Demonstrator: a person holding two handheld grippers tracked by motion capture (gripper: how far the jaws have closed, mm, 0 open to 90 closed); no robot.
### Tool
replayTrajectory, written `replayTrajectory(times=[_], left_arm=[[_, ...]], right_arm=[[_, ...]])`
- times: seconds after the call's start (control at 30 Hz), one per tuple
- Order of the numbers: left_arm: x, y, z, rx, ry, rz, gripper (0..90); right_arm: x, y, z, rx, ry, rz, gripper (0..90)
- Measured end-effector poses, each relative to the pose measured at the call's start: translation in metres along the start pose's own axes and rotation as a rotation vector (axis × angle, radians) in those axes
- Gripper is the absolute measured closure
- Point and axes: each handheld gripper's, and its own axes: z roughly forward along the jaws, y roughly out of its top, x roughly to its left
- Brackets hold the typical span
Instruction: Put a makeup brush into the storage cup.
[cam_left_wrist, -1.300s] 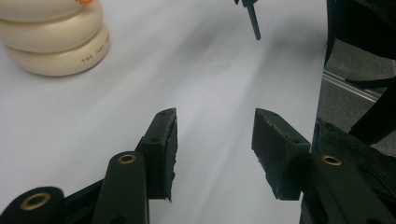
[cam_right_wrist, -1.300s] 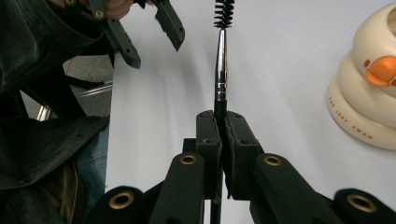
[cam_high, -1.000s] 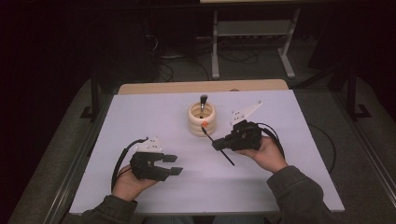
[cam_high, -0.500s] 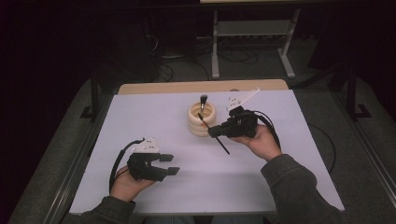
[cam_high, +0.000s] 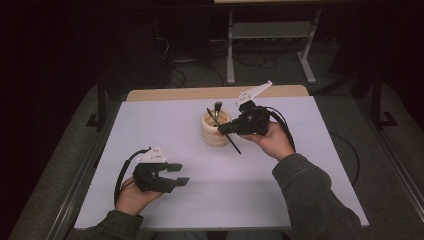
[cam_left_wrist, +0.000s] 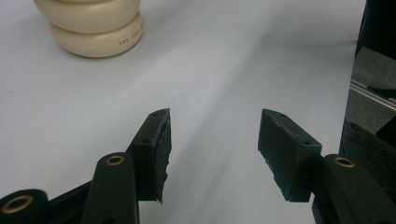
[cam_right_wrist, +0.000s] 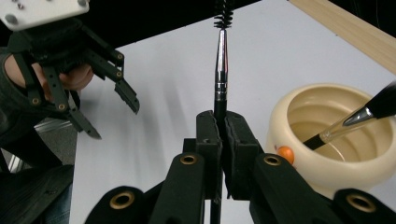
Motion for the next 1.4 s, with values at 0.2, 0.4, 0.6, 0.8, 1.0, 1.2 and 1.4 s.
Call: replayTrajectory(times=[0.2,0.4,0.6,0.8,1.0,1.2,1.4], left_arm=[[0.002,0.000,-0.002,0.000,0.005,0.002,43.0],[0.003,-0.001,-0.002,-0.005,0.001,-0.006,43.0],[0.004,-0.002,-0.001,-0.009,0.000,-0.011,42.6],[0.005,-0.003,-0.003,-0.003,0.004,-0.012,42.5],[0.006,-0.003,-0.003,-0.004,0.004,-0.012,42.5],[0.005,-0.002,-0.002,-0.004,0.003,-0.014,42.5],[0.005,-0.003,-0.001,-0.001,0.002,-0.014,42.4]], right_arm=[[-0.006,0.013,0.003,-0.003,-0.016,0.002,84.9],[-0.013,0.022,0.006,-0.009,-0.040,0.015,85.0],[-0.022,0.028,0.010,-0.019,-0.057,0.028,85.0],[-0.029,0.036,0.011,-0.024,-0.072,0.038,85.0],[-0.035,0.045,0.012,-0.022,-0.094,0.041,85.0],[-0.040,0.056,0.017,-0.025,-0.117,0.037,85.0],[-0.047,0.068,0.023,-0.046,-0.138,0.040,85.0]])
